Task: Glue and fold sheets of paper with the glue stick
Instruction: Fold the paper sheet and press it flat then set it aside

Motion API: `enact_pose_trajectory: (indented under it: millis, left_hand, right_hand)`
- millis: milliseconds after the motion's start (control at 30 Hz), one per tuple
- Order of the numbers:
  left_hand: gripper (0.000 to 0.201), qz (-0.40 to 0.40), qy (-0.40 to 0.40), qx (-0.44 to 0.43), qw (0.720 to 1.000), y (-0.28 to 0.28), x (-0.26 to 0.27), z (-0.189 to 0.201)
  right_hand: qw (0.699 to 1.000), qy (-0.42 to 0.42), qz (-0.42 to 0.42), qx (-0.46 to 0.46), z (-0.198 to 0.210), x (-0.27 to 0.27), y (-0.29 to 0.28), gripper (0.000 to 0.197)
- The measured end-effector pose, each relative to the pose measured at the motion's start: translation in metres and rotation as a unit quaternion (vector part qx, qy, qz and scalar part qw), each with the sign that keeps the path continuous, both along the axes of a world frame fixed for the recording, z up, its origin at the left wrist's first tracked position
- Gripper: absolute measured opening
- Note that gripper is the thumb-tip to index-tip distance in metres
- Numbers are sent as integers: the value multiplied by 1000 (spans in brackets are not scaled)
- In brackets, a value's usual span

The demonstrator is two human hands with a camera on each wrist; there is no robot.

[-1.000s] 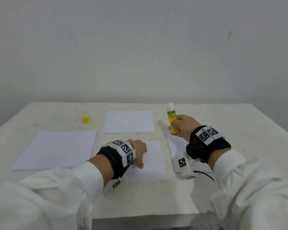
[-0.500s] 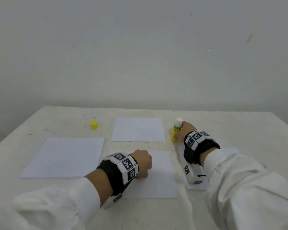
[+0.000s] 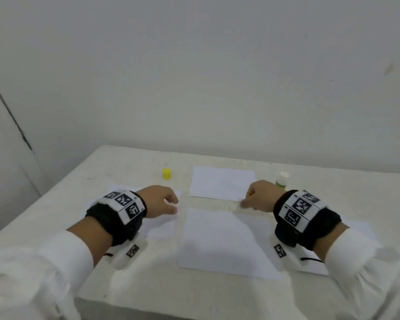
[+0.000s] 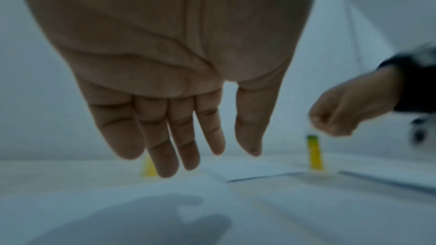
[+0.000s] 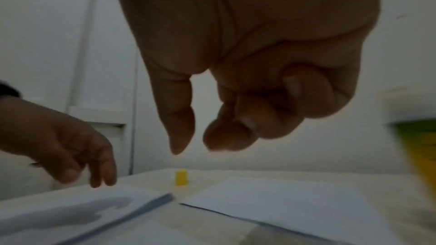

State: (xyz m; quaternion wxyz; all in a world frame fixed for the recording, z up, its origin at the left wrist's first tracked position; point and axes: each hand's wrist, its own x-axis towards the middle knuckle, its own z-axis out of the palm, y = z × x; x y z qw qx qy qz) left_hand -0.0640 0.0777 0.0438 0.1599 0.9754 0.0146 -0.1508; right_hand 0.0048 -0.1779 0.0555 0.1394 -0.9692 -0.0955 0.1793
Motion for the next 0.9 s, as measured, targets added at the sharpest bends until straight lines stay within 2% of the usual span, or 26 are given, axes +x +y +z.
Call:
enact_pose_trajectory:
  millis: [100,167,200,233,300,467,667,767,833,900]
  left_hand:
    - [51,76,47,94,992,68,-5,-5]
    - [59,109,66,111,986,103,-8,-10]
    - [63,118,71,114,984,116,-9,-12]
    - [67,123,79,120,982,126,-10,-14]
    - [72,120,102,137,978,137,-11,-19]
    - [72,90,108,159,977,141,-5,-29]
    - [70,63,103,177,977,140,0,-32]
    - [71,62,96,177,977,141,2,-34]
    - [72,64,93,175,978,143,1,-35]
    - [73,68,90,168,979,145,-1,-37]
  right_hand:
    - [996,11,90,-16,2,-10,66,41]
    - [988,11,137,-69,-1,-14,107,30]
    - [982,8,153,-113,-4,-15,125,40]
    - [974,0,167,-156,-8,-14,140,59]
    - [965,-16,175,-197,-19,-9,161,83]
    - [968,-8,145,-204,-47,4,182,109]
    - [964,14,142,-222,-51,2,191,100]
    - [969,-4,145,-200,-46,-6,195,85]
    - [984,-8,126,-123,-42,-11,195,68]
    - [997,48,63,13,-40,-16,192,58]
